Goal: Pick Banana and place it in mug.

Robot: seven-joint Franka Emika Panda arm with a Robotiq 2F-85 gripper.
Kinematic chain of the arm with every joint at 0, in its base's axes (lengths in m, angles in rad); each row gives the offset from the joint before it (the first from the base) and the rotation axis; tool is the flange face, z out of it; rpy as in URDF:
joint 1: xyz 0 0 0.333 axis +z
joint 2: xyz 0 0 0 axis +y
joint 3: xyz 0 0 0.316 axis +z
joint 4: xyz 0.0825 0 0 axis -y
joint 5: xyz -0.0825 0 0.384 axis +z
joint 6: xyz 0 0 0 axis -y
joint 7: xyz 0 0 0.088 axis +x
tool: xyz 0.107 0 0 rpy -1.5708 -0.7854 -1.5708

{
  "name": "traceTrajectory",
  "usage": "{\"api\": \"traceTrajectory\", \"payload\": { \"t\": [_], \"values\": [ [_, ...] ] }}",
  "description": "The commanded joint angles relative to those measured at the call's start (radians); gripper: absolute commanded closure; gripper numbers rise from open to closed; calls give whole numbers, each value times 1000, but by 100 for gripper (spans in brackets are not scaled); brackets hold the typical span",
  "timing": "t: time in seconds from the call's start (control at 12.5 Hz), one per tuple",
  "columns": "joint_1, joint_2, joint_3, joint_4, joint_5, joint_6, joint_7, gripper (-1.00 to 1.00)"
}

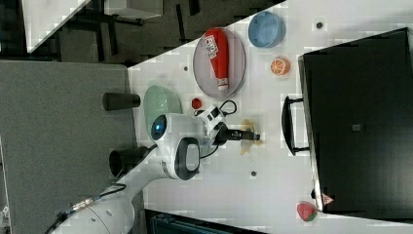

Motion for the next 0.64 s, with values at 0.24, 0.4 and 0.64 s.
{"api": "traceTrajectory", "payload": {
  "t": [0.24, 0.4, 0.64],
  "values": [
    [-7, -110, -14, 16, 11, 1, -40, 30],
    [-7, -202, -13, 18, 11, -11, -30, 30],
    [-2, -351, -9, 47, 11, -156, -28, 30]
  ]
}}
